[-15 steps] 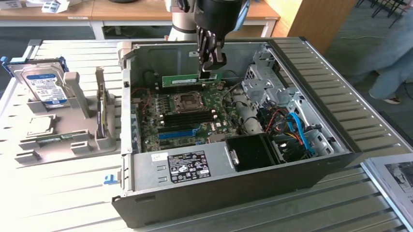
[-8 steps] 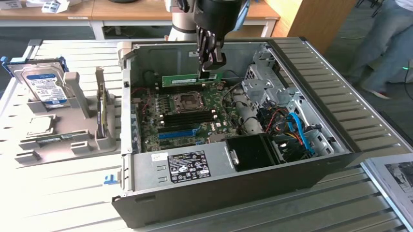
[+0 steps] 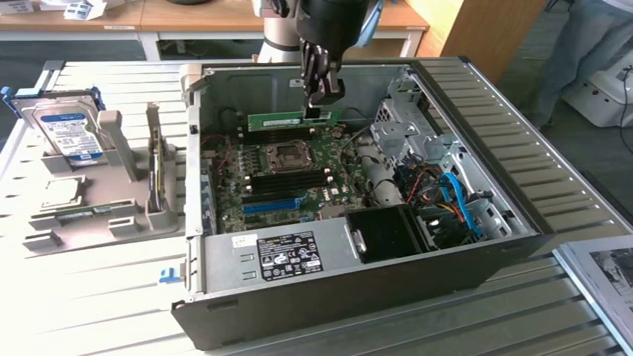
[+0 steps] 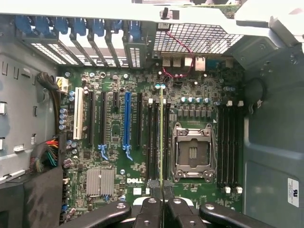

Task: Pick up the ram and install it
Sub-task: 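Pick up the ram and move it above insertion slot, then insert the ram into the slot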

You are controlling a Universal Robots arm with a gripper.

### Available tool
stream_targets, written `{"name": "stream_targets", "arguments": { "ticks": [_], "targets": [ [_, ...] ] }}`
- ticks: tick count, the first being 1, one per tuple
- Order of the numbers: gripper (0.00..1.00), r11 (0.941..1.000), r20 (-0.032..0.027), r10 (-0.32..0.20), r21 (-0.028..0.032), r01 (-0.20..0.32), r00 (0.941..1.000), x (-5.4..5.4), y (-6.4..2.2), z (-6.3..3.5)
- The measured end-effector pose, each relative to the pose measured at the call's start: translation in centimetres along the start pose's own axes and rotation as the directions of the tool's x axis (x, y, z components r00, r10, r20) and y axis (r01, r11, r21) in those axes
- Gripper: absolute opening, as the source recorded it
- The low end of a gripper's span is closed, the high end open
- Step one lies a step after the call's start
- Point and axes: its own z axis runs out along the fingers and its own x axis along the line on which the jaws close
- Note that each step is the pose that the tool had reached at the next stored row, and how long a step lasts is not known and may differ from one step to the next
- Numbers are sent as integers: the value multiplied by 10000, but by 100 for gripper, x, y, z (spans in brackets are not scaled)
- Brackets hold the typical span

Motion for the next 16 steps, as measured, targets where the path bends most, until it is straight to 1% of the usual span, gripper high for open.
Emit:
{"name": "stream_targets", "arguments": {
  "ticks": [7, 16],
  "targets": [
    [12, 10000, -1, -1, -1, 1, 10000, -3, 0, 3],
    [12, 10000, 0, -1, 0, 1, 10000, -1, -2, 39]
  ]
}}
